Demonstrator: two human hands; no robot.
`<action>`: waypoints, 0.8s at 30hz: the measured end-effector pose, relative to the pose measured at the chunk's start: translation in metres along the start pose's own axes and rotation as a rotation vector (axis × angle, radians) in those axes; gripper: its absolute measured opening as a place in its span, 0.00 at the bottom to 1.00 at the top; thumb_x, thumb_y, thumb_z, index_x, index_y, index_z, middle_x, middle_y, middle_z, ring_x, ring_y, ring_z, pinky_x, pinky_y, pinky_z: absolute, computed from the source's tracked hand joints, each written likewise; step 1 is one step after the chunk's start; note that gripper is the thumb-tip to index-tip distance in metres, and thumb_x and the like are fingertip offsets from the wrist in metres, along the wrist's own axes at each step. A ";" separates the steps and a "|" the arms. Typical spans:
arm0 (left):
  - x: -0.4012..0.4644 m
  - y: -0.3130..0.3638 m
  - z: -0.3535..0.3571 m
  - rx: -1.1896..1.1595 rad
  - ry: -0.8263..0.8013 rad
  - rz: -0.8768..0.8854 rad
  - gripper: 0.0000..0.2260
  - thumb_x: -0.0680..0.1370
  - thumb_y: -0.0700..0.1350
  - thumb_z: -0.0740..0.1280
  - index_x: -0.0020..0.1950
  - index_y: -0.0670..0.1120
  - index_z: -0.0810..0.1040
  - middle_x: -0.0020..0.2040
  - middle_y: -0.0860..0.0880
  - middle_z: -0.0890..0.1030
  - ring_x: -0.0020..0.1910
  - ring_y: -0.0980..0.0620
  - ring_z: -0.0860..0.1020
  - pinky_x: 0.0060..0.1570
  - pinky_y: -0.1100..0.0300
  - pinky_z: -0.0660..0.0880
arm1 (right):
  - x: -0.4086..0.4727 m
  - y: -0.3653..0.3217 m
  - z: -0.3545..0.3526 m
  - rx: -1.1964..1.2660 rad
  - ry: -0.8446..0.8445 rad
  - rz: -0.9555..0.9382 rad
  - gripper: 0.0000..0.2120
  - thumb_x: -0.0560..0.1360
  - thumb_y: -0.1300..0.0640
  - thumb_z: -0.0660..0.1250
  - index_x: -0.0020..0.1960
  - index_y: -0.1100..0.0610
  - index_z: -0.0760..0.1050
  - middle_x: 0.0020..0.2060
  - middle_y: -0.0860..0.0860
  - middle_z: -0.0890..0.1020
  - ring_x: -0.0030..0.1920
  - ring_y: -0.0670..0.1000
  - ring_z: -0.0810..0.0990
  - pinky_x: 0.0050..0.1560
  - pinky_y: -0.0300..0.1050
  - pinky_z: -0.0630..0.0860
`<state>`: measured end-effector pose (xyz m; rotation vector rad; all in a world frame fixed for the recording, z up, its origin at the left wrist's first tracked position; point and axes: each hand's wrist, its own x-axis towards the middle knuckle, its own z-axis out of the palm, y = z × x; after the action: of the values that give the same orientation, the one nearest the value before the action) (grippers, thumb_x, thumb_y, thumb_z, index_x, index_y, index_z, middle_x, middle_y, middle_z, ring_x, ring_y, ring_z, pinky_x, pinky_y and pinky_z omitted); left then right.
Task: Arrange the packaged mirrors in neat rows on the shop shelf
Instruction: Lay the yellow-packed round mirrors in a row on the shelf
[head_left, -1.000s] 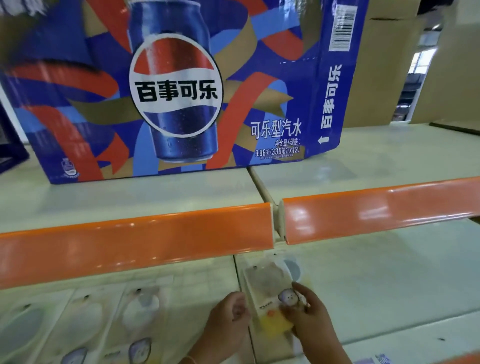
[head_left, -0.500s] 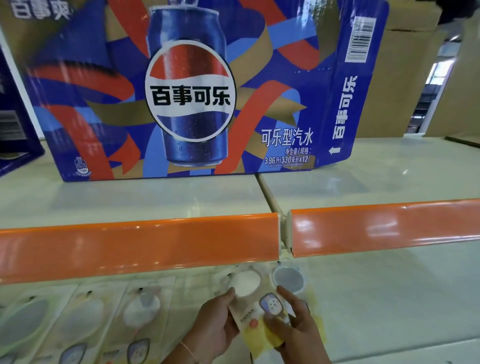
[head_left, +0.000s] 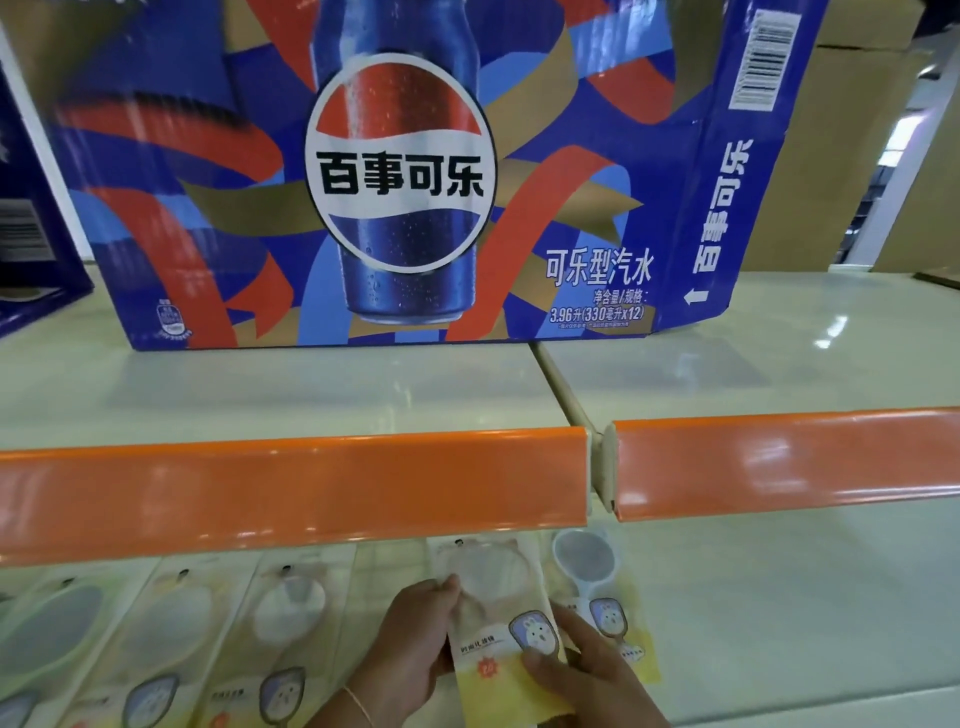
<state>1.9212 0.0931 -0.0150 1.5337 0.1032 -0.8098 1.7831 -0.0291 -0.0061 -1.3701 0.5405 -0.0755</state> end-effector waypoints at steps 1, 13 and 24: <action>-0.001 0.001 -0.004 0.006 -0.009 0.001 0.15 0.82 0.43 0.60 0.50 0.31 0.77 0.45 0.32 0.82 0.40 0.39 0.80 0.33 0.55 0.76 | 0.001 -0.001 0.000 0.013 0.029 0.017 0.23 0.65 0.54 0.77 0.58 0.46 0.77 0.44 0.42 0.86 0.43 0.41 0.83 0.40 0.30 0.75; -0.020 -0.001 -0.034 0.162 -0.152 -0.056 0.10 0.79 0.43 0.66 0.42 0.38 0.81 0.31 0.43 0.81 0.26 0.48 0.77 0.25 0.63 0.70 | 0.026 0.011 0.021 -0.033 0.204 0.066 0.06 0.74 0.62 0.69 0.42 0.59 0.84 0.39 0.55 0.87 0.46 0.56 0.84 0.55 0.52 0.78; -0.022 -0.004 -0.062 0.051 -0.102 -0.210 0.17 0.80 0.53 0.63 0.50 0.39 0.82 0.33 0.43 0.80 0.29 0.45 0.79 0.23 0.63 0.71 | 0.024 0.014 0.046 -0.087 0.061 0.036 0.08 0.77 0.58 0.67 0.47 0.56 0.85 0.42 0.57 0.86 0.46 0.55 0.85 0.49 0.48 0.79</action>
<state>1.9291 0.1583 -0.0117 1.5426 0.1715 -1.0631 1.8196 0.0074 -0.0225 -1.4459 0.6258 -0.0651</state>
